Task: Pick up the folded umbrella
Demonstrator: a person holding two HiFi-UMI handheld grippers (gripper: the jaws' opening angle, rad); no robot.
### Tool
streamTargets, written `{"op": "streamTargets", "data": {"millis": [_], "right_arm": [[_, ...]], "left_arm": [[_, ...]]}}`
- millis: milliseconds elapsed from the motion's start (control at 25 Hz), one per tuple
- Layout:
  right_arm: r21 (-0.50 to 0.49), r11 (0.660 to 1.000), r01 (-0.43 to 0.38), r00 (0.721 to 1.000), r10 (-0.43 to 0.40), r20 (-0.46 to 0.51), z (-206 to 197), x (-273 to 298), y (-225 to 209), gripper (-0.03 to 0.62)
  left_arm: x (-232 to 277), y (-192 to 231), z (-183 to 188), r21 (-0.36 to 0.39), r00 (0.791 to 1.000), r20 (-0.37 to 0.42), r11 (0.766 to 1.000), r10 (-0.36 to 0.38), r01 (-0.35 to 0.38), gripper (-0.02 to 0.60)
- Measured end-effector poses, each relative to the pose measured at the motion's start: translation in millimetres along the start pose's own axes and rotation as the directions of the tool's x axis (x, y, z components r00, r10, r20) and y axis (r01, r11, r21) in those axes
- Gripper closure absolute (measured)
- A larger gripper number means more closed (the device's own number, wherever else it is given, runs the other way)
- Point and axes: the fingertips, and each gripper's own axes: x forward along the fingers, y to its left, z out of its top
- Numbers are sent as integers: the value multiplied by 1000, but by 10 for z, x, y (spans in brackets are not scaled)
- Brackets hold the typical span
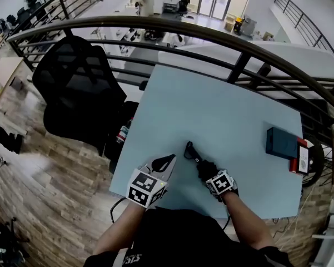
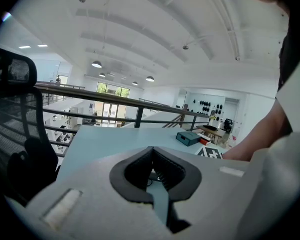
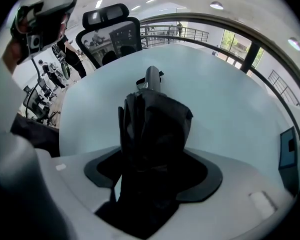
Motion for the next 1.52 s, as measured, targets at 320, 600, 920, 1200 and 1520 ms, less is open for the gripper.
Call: {"op": "streamTargets", "data": {"millis": [320,600,920,1200,1520], "right_arm": [[-3,1000,-7,1000,7,-3,-11,-2,33,290],[-24,1000,-13,1000,13,8,28,-2,30,326],[-43,989,-143,985,146,90,51,-139,123,333],[-49,977,-207,954,213,212,74,-608,-73,333],[30,969,-244,884,210,417,182,-1313,-495,333]], "left_arm": [[-144,130,68,18,999,20,999,-43,43,575],[-39,123,194,20,998,38,998,-56,56,575],[237,-206,350,43,998,58,999,-34,31,575],[453,-502,407,11,998,62,1000,10,-11,575],[613,-756,596,28,998,54,999,36,-37,575]]}}
